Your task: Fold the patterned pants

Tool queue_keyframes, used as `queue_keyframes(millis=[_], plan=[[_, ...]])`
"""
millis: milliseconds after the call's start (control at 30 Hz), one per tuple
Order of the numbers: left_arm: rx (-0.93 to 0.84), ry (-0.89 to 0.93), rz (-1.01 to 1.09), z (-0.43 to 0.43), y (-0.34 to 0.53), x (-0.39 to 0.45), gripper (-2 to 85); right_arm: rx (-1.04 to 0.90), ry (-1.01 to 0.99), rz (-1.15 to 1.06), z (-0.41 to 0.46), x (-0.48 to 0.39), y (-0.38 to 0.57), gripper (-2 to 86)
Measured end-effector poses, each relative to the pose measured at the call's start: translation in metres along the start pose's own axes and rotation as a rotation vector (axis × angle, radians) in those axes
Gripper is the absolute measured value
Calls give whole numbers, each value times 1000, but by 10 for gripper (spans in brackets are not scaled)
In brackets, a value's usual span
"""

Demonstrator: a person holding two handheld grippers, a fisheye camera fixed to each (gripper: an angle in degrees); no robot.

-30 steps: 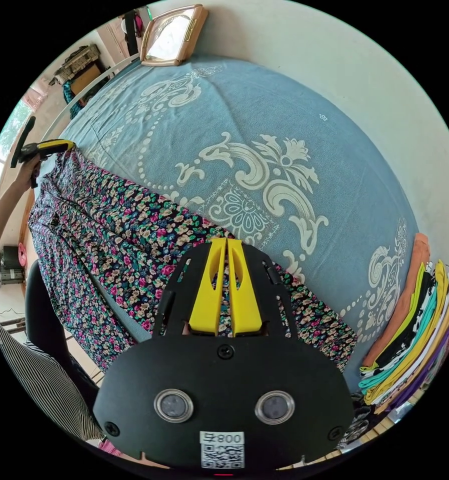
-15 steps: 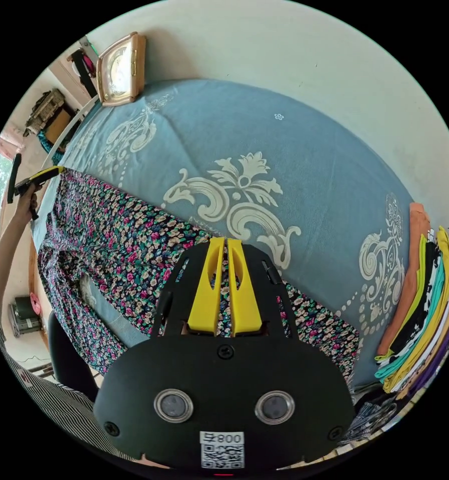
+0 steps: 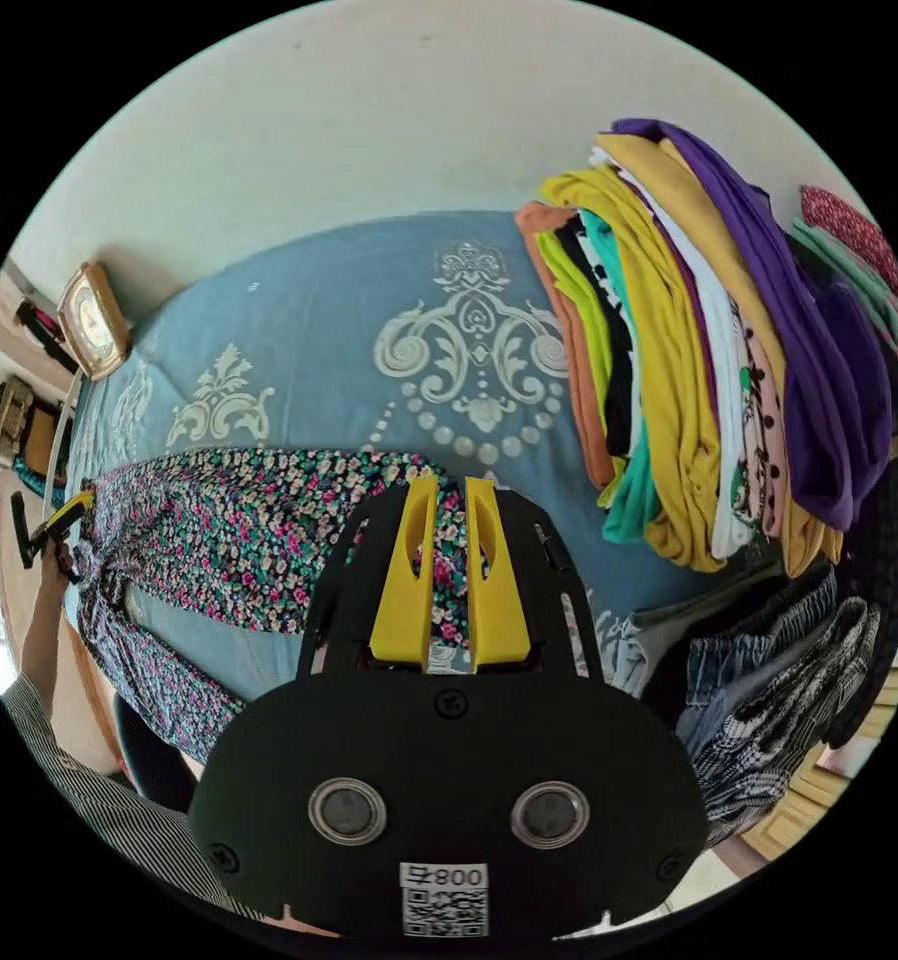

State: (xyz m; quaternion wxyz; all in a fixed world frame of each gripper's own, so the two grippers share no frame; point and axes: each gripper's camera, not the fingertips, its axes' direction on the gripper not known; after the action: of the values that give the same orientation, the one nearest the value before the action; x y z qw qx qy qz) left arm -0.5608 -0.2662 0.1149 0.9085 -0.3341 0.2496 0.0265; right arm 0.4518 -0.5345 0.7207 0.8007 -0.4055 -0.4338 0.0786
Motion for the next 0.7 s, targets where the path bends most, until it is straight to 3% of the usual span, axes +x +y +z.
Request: queue_keyframes(millis=[233, 433, 533, 600, 700], plan=[[-91, -1, 117, 73, -53, 65, 86, -88, -54, 1, 7, 30, -5, 64], [-86, -61, 111, 103, -76, 90, 42, -69, -91, -80, -19, 37, 19, 17], [-25, -42, 101, 106, -84, 99, 31, 132, -12, -111, -81, 34, 44, 9], [-7, -41, 105, 112, -89, 105, 29, 350, 157, -140, -133, 23, 74, 6], [-41, -61, 86, 134, -101, 113, 30, 443, 268, -136, -148, 22, 90, 4]])
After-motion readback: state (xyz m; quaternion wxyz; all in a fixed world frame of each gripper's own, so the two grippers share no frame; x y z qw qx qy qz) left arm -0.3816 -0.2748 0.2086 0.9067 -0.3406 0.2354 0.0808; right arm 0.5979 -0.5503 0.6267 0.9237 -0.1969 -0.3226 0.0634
